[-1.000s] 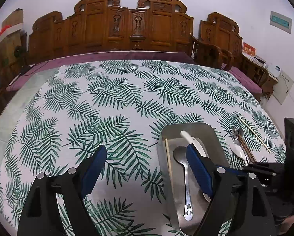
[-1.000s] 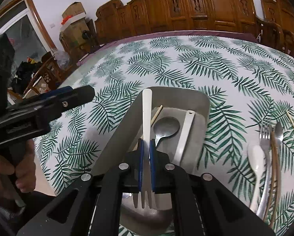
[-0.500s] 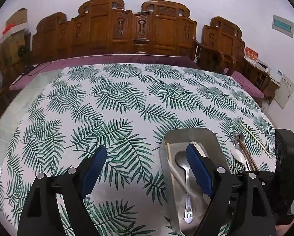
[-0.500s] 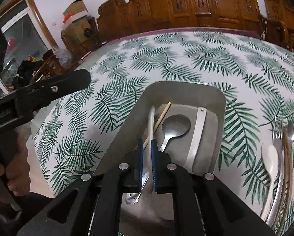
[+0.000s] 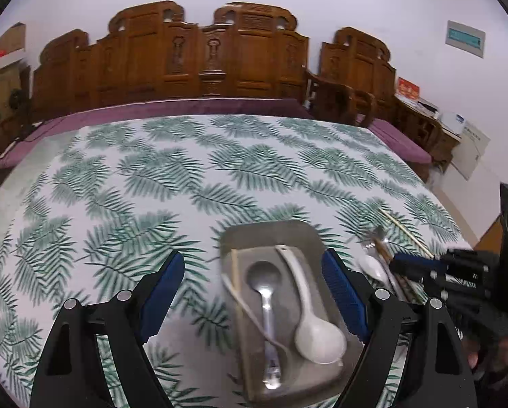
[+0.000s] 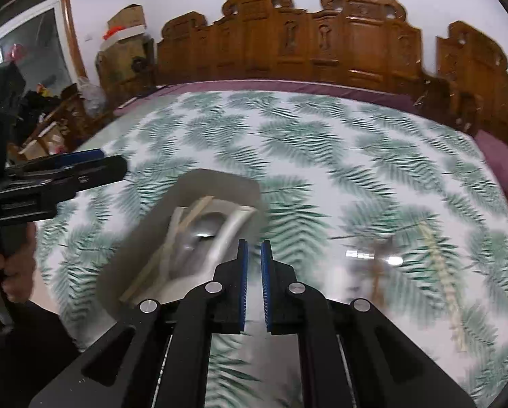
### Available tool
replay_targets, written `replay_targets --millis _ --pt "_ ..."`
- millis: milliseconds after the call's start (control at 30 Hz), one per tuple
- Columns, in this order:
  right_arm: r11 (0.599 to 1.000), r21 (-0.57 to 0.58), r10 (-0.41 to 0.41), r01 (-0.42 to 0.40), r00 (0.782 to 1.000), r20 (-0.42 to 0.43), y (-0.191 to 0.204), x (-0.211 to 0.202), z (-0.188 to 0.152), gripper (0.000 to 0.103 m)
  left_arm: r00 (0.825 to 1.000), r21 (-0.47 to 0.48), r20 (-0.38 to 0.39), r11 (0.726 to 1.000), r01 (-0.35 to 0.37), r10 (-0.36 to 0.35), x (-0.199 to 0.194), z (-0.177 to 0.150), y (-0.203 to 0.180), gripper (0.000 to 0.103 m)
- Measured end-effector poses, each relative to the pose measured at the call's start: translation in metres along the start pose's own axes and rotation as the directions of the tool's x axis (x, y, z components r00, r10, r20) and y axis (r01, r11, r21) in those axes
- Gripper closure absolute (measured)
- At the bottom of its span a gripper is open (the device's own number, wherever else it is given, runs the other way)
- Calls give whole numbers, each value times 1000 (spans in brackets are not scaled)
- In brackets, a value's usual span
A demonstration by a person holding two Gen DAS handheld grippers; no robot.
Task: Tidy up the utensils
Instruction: 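Lower the white fork into the grey tray with the right tool and open it, then grasp a wooden chopstick with the right tool while the left tool reaches for a steel fork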
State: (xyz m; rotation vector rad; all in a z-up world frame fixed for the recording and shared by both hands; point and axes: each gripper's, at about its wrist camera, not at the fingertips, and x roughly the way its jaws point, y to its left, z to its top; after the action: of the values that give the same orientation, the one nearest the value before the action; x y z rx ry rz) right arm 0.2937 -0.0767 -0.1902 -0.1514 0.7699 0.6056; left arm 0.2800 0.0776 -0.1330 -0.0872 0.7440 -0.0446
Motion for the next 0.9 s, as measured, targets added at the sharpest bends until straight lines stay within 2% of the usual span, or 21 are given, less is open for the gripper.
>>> replay_targets --millis 300,567,633,800,900 --pt "993 12 -115 115 993 6 -62 -14 -21 92 999 74 -21 996 46 -44 8 -9 -46 24" --pt "973 81 -210 216 974 -80 -129 4 -48 90 995 143 -62 986 87 -79 15 -23 -85 24" --pt "968 101 -220 228 972 -87 -143 6 -54 84 994 158 -70 983 96 -85 17 -25 -93 24" --pt "959 165 -219 231 972 -83 -172 9 -59 84 992 178 -91 978 106 -91 24 -31 -107 24" --pt "957 179 -216 229 972 -89 -180 12 -61 78 990 185 -102 977 110 -92 29 -34 -114 24"
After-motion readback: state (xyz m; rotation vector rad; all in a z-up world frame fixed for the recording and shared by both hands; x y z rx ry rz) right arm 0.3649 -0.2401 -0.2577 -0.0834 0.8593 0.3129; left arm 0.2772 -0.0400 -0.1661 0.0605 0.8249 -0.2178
